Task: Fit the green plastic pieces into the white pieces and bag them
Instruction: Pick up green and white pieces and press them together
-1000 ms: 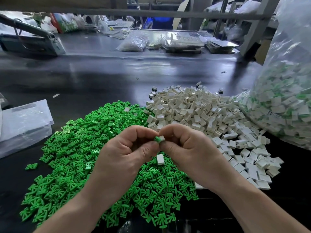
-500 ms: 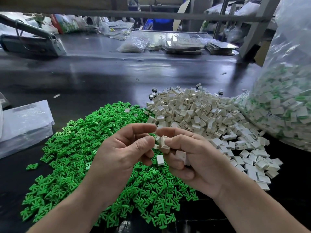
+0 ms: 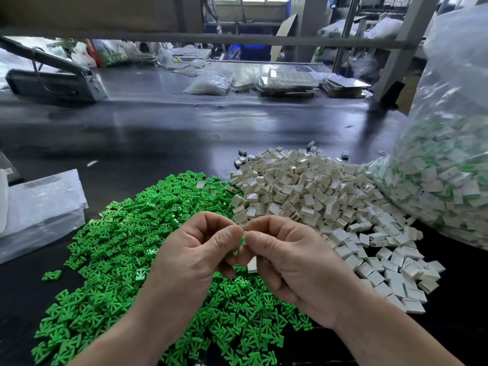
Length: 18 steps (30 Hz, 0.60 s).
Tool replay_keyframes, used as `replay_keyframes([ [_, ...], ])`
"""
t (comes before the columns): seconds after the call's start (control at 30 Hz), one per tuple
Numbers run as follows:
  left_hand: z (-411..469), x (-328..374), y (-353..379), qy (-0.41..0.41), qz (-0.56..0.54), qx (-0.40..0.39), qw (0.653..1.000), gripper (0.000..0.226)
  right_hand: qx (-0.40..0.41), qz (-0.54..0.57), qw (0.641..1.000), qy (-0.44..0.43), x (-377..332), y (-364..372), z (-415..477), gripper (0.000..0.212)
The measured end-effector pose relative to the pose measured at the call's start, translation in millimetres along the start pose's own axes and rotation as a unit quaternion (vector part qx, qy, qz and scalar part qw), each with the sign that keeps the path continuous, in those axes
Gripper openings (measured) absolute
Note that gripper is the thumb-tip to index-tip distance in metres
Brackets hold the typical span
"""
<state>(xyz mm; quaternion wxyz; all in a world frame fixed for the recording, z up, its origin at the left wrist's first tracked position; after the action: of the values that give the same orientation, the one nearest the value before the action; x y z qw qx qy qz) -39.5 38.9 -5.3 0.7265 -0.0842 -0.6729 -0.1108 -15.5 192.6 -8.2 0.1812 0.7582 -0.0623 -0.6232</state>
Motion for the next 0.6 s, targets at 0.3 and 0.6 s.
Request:
replay_keyframes([
  [0.3, 0.4, 0.8, -3.6, 0.008, 0.039, 0.022, 0.999, 0.022, -0.009, -0.082, 0.995, -0.057, -5.0, 0.4, 0.3, 0.007],
  [0.6, 0.3, 5.6, -0.7, 0.042, 0.060, 0.013, 0.997, 0.018, -0.036, -0.089, 0.990, -0.104, -7.0, 5.3, -2.2, 0.010],
])
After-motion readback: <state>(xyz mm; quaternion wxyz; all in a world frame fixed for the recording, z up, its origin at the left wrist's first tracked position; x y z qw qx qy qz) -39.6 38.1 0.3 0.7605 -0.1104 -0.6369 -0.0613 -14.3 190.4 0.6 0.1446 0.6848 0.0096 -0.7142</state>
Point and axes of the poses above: each hand's wrist, its own z-axis towards the middle knuckle, its own y-axis out of the palm, x = y × z, the point moved 4 cm from there along z, towards the middle knuckle, and after that the axes turned 7 degrees about z, right-handed, at the moved point
